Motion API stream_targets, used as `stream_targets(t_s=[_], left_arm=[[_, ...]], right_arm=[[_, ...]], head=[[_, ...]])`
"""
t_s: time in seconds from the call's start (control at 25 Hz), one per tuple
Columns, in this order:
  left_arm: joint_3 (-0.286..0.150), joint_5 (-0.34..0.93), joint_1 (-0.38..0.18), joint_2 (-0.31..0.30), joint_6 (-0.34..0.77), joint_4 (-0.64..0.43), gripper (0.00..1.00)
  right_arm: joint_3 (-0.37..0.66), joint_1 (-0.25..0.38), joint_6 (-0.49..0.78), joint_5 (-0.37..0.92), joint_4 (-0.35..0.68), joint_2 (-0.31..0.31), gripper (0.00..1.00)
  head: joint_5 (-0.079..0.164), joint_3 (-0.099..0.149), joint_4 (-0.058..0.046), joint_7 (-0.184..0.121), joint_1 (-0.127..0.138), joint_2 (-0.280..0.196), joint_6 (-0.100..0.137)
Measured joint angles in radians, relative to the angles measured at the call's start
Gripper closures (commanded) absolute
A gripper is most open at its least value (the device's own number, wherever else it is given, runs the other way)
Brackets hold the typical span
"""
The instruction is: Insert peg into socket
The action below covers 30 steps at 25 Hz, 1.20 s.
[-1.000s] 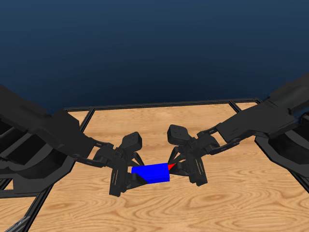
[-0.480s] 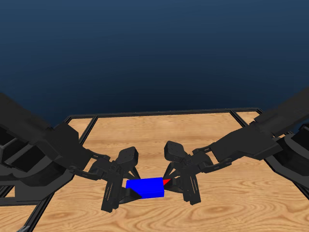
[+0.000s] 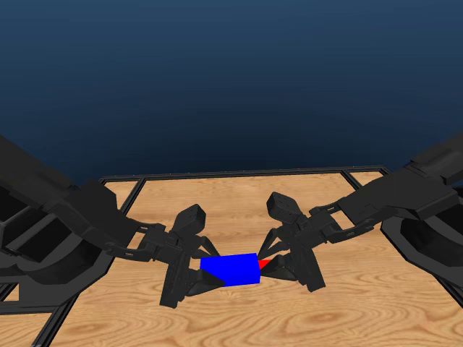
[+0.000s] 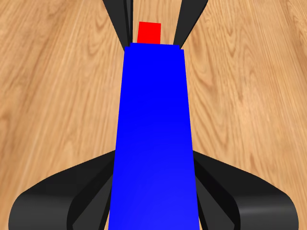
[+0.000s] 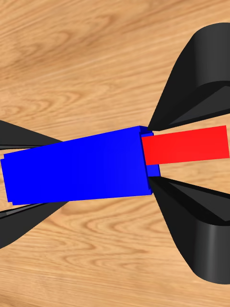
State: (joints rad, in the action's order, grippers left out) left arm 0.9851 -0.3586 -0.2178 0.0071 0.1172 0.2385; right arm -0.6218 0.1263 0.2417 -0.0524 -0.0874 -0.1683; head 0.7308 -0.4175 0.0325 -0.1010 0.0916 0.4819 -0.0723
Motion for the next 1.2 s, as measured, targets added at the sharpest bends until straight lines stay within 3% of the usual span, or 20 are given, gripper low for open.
stream_targets(t_s=[0.48,0.52,0.56,0.76,1.2], left_arm=[[-0.011,-0.080,0.002,-0.003,-0.027,0.024,1.00],[-0.012,-0.079,0.002,-0.003,-0.029,0.025,1.00],[-0.012,-0.081,0.002,-0.003,-0.030,0.026,1.00],[-0.013,-0.086,0.002,0.001,-0.030,0.026,1.00],[-0.026,-0.086,0.004,0.023,-0.020,0.022,1.00]], right_arm=[[-0.125,0.013,0.163,0.143,0.099,0.128,0.00],[-0.131,0.013,0.178,0.152,0.108,0.131,0.67],[-0.140,0.012,0.193,0.160,0.118,0.136,1.00],[-0.149,0.014,0.243,0.206,0.172,0.143,1.00],[-0.004,0.027,0.299,0.313,0.293,0.122,1.00]], head=[[0.005,-0.002,-0.002,-0.010,-0.006,0.015,-0.001],[0.005,-0.003,-0.002,-0.010,-0.008,0.016,-0.001],[0.006,-0.003,-0.002,-0.011,-0.009,0.016,-0.002],[0.008,-0.004,-0.004,-0.010,-0.016,0.017,-0.003],[0.012,-0.004,-0.005,-0.008,-0.026,0.017,-0.009]])
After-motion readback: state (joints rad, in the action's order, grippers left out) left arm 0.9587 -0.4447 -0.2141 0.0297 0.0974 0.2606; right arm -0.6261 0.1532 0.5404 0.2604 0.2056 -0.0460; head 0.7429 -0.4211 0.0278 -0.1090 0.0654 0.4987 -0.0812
